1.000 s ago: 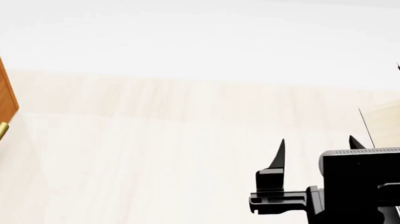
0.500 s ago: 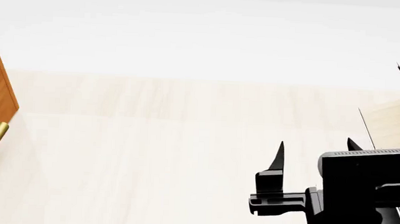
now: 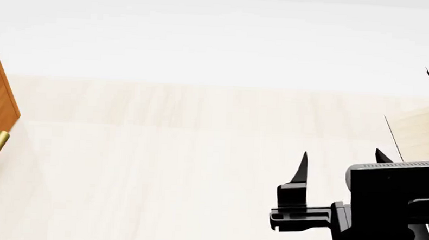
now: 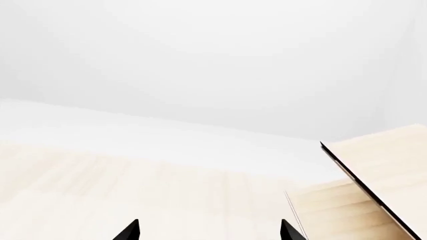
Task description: Close the top drawer of the cabinet and put the bowl on top of it.
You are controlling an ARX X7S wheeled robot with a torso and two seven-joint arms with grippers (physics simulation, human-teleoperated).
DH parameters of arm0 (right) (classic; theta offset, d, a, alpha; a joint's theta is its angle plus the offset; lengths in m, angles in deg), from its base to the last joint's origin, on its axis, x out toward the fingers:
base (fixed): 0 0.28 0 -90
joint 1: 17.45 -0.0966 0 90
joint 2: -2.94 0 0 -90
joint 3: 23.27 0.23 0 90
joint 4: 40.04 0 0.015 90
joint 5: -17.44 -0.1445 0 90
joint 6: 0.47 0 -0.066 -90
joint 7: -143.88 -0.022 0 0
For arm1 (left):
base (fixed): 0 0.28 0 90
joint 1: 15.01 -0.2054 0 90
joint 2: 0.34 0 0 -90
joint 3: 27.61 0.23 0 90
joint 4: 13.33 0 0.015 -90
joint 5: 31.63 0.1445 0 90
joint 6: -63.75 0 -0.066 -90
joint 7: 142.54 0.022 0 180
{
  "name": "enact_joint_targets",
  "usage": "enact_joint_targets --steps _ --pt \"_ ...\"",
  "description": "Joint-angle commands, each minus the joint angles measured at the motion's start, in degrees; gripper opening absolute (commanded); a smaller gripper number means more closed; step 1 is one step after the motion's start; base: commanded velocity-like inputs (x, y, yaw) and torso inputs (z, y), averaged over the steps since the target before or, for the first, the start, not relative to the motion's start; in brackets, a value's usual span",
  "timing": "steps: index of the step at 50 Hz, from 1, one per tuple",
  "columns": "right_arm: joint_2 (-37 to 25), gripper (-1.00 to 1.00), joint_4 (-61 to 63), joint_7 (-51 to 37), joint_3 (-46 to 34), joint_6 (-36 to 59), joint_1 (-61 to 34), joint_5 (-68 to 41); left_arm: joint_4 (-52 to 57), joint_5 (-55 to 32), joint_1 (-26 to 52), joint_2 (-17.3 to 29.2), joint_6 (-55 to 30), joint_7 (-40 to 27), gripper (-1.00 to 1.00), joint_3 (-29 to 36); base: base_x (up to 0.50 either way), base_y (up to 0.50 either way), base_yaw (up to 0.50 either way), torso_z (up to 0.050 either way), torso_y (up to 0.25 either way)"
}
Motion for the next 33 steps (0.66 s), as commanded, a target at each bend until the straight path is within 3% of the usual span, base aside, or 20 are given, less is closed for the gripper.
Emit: enact_joint_targets --steps 1,14,33 --pt "0.0 1.00 -0.1 0.0 0.1 -0.3 0.2 0.0 7.8 -5.7 1.9 -0.9 -5.6 -4.7 1.00 -1.9 0.00 0.00 0.00 0.000 0.000" --pt "0.0 1.00 0.0 -0.2 0.0 -0.3 0.3 0.0 16.1 -18.4 5.0 -2.3 -14.7 -14.1 1.00 -5.3 0.00 0.00 0.00 0.000 0.000" --pt "-0.5 1.00 1.3 -1.1 0.3 0.3 0.7 -0.6 20.3 -37.8 1.9 -1.7 -17.0 -26.1 1.00 1.8 0.00 0.00 0.00 0.000 0.000"
